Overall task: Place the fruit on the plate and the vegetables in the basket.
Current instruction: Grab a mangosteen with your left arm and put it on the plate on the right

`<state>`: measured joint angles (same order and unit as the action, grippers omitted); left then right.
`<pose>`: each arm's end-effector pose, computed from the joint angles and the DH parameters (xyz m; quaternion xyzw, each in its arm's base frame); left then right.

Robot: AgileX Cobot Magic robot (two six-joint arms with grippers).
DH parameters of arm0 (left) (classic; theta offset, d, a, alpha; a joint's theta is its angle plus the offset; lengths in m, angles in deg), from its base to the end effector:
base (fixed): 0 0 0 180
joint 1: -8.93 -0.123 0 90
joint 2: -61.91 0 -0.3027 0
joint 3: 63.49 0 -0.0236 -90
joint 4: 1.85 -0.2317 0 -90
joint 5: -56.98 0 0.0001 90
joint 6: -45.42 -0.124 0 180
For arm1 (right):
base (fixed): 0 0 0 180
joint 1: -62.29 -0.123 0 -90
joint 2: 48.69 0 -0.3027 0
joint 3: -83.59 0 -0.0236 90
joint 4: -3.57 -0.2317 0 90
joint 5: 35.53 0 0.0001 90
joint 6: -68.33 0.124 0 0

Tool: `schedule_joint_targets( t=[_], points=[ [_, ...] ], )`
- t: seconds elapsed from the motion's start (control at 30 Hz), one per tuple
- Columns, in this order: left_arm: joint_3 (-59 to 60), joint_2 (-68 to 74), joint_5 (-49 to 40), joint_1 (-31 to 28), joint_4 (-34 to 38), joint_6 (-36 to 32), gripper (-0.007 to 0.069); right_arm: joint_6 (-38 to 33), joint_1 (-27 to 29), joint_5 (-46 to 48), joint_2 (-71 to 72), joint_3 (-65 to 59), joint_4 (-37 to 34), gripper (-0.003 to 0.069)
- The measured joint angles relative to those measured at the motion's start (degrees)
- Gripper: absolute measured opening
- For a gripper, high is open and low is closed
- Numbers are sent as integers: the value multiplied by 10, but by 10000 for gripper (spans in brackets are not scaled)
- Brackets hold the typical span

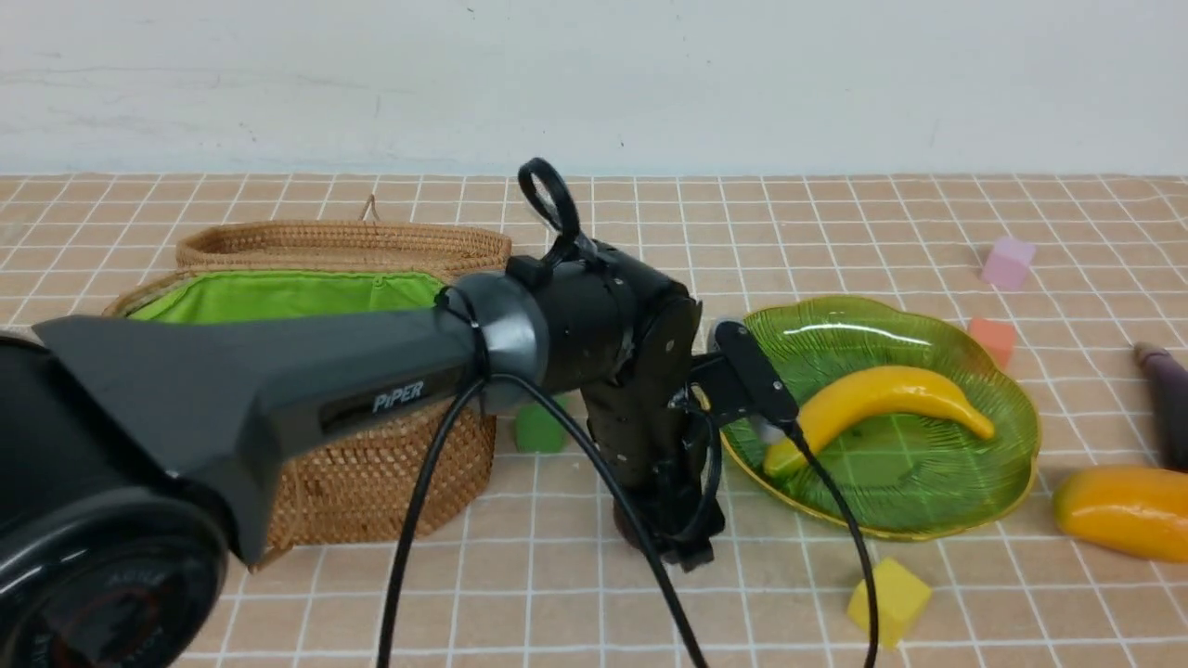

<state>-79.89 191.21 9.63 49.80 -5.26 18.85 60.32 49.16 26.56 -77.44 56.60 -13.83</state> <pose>0.3485 -0.2944 0.1722 0.5601 0.8101 0.0035 0.1732 0.0117 0.0364 0.3647 -0.1635 0.8306 0.1737 0.5031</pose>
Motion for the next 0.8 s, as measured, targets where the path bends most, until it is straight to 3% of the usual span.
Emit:
schedule_joint_targets(
  t=[0.13,0.23,0.4,0.47,0.63,0.8],
  points=[
    [-16,-6,-37,0,-54,46,568,-3,0,-2,0,0,1,225],
    [-61,-20,-31,-2,-54,89,568,3,0,-12,0,0,12,225],
    [-136,-23,49,-2,10,108,568,50,0,-30,0,0,55,225],
    [-163,-2,123,-1,43,103,568,63,0,-29,-1,0,63,225],
    [-180,60,211,-1,52,102,568,70,0,-16,-1,0,56,225],
    [-179,109,223,-2,30,102,659,70,0,-3,-2,0,49,225]
  ],
)
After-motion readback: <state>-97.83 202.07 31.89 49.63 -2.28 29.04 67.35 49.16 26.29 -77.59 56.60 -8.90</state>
